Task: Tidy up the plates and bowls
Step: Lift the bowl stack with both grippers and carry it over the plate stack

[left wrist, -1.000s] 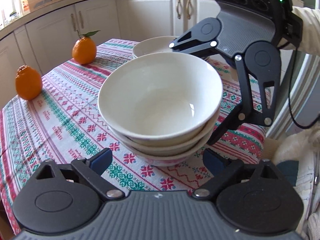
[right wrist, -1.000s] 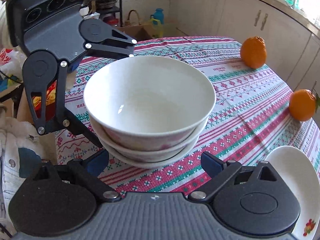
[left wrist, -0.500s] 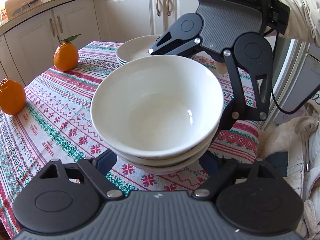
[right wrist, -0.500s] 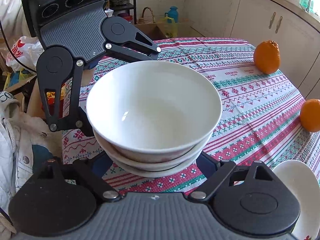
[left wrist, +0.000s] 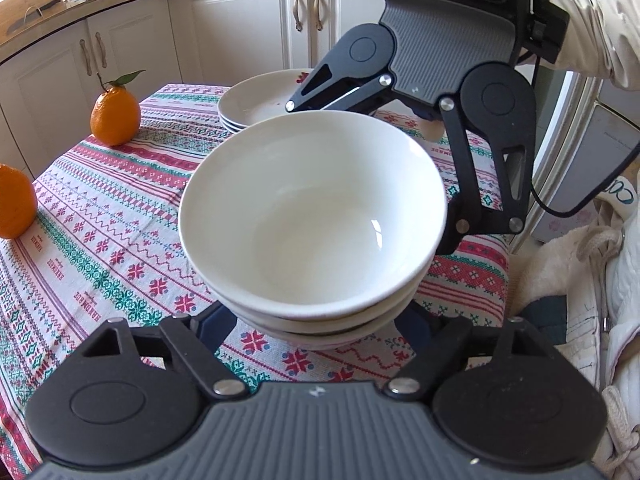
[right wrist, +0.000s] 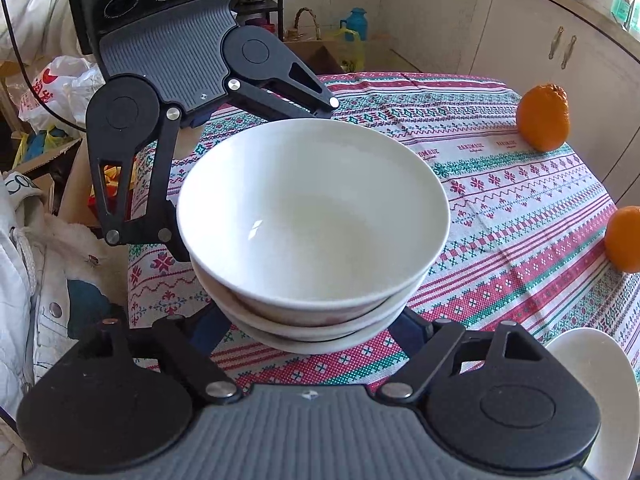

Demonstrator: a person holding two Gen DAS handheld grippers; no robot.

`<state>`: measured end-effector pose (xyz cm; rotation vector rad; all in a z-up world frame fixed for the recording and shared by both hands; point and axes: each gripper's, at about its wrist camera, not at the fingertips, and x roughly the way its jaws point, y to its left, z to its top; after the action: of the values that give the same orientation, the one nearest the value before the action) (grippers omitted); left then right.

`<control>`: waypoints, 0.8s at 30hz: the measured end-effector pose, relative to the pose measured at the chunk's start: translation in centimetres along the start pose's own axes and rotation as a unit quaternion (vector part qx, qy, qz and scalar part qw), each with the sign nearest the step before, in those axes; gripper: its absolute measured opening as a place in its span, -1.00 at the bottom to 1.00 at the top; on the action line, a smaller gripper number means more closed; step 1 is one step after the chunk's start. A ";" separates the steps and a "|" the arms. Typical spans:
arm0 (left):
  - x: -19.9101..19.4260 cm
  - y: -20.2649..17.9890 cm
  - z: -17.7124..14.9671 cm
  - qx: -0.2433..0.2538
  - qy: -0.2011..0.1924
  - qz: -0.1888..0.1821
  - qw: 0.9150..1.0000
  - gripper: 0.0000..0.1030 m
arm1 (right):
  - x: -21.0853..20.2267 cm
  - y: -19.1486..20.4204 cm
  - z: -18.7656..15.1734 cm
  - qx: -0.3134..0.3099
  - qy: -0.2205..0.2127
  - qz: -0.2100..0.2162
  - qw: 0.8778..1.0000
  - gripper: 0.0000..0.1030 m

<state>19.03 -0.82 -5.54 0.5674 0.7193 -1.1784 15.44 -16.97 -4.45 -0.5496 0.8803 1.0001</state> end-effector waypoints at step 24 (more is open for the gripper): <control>0.5 -0.2 6.6 0.008 -0.019 0.003 1.000 0.64 | -5.6 -3.6 -1.9 0.020 -0.024 -0.008 0.999 0.69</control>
<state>20.31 -6.04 -1.62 0.5596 0.6763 -1.1882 16.48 -22.71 -0.74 -0.4964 0.8511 0.9741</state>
